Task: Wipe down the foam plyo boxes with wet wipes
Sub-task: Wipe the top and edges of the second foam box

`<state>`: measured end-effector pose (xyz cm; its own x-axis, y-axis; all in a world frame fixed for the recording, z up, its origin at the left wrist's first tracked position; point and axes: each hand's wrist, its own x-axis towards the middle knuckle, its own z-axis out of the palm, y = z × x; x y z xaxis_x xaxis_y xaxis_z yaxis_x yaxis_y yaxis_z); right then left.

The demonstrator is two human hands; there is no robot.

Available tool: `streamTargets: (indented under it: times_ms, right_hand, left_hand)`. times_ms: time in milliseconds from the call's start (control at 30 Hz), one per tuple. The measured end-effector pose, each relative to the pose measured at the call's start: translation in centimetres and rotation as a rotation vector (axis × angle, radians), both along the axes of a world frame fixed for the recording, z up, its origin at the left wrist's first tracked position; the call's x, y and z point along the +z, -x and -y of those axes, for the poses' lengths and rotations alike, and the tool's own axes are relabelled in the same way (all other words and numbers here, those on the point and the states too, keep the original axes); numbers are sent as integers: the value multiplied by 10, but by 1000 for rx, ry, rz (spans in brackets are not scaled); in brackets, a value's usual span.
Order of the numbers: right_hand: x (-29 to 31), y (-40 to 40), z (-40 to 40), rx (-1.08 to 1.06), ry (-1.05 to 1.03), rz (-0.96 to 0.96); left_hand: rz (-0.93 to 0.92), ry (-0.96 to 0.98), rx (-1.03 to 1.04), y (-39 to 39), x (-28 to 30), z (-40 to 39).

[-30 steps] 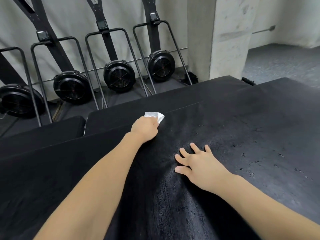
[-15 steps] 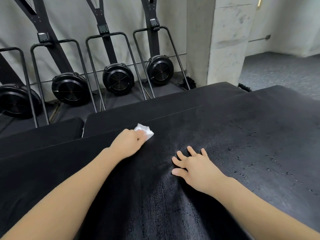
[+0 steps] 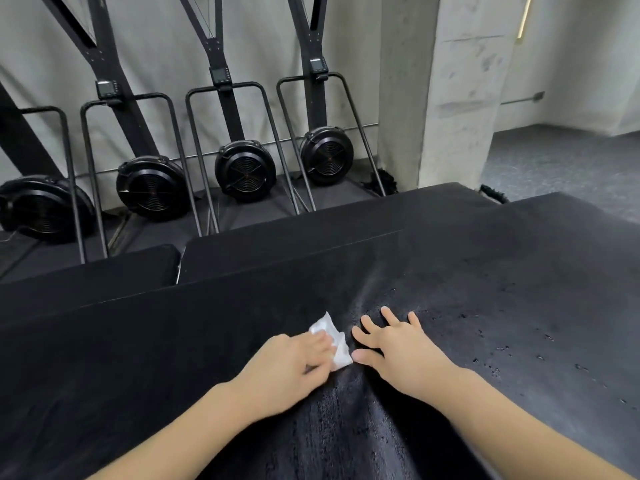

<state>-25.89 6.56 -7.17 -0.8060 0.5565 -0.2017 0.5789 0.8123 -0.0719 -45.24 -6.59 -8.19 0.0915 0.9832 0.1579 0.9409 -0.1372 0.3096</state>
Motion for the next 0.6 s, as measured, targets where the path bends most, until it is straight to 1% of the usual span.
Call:
streamTargets:
  times_ms: [67, 133, 167, 267, 333, 400, 467, 600]
  right_hand:
    - [1, 0, 0, -5, 14, -11]
    - [0, 0, 0, -3, 15, -17]
    - [0, 0, -1, -6, 24, -18]
    - [0, 1, -3, -14, 54, -23]
    - [-1, 0, -3, -9, 38, -28]
    - [-2, -3, -3, -4, 25, -47]
    - [-3, -7, 0, -19, 43, -106]
    - [-1, -21, 2, -34, 91, -210]
  left_hand:
    - [-31, 51, -4, 1, 4, 2]
    - [-94, 86, 39, 12, 9, -12]
    - [-106, 85, 85, 19, 8, -25]
    - [-102, 77, 319, 44, 6, -69]
    - [-191, 80, 407, 43, 2, -87]
    - [-227, 55, 452, 26, 4, -88]
    - [-220, 39, 430, 6, 7, -71]
    - [-211, 36, 273, -33, 5, -23]
